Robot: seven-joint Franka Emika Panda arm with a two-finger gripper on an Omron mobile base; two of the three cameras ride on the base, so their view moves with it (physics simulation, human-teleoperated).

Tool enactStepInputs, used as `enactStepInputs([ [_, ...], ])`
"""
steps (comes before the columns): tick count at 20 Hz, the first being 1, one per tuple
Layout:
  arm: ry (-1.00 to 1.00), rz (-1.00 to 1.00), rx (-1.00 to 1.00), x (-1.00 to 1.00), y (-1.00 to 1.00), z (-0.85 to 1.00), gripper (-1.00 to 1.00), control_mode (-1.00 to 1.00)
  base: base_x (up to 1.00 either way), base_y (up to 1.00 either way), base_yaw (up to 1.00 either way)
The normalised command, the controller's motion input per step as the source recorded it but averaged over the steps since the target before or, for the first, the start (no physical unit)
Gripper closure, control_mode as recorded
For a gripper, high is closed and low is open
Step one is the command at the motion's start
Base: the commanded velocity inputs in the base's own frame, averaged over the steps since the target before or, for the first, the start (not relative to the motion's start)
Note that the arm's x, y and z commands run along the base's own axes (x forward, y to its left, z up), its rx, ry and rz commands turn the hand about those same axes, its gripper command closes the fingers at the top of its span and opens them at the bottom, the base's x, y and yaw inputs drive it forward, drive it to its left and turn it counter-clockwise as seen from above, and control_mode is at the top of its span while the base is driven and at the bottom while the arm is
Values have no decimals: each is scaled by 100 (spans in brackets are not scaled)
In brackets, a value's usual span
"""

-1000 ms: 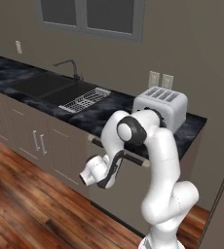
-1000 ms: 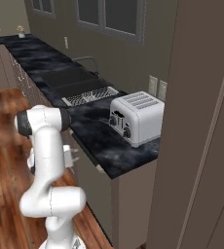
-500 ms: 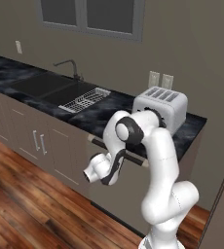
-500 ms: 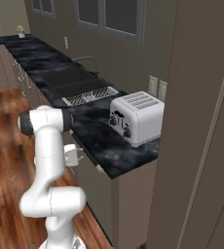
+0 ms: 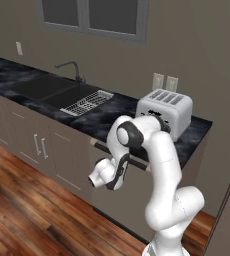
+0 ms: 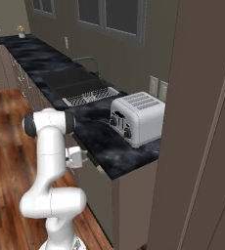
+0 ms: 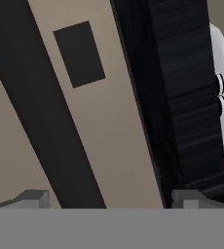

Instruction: Open the dishwasher door and pull out the top rack.

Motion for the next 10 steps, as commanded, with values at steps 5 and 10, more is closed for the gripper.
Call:
enactStepInputs([
  [5,0,0,0,18,-10,-19,-100,-100,0,0,0],
  [10,0,0,0,20,-12,-16,-100,-100,0,0,0],
])
